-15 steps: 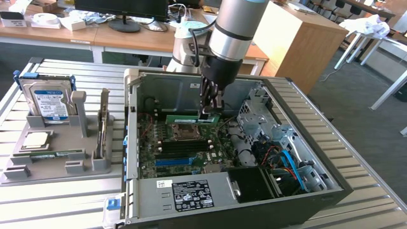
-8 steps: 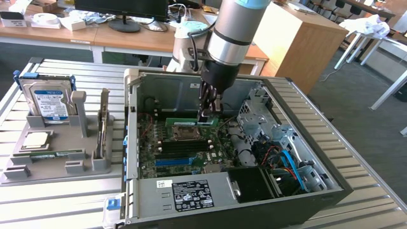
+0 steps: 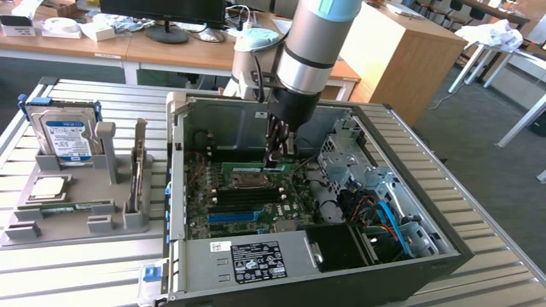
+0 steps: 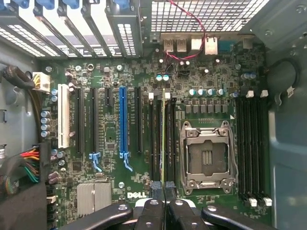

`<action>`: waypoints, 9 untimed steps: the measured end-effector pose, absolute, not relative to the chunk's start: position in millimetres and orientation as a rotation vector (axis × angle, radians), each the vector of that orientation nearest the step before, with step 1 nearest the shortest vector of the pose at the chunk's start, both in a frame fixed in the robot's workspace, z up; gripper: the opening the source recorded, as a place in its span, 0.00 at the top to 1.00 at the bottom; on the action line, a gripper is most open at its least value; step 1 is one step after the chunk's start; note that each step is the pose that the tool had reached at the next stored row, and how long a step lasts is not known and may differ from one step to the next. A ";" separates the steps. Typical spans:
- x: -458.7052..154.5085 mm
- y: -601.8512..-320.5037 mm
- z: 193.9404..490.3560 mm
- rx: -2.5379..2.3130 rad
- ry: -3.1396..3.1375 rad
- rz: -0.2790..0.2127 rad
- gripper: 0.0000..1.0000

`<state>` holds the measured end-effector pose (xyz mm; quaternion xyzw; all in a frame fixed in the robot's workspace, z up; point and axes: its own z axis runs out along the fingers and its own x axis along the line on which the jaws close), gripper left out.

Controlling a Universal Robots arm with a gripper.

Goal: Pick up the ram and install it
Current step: 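Insert the ram into the slot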

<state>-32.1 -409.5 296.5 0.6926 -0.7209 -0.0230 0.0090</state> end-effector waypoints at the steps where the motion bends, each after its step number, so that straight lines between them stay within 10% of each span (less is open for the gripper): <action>1: -32.1 -409.5 295.1 2.163 -2.252 -0.072 0.89; 9: -32.1 -409.5 285.1 2.163 -2.252 -0.072 0.89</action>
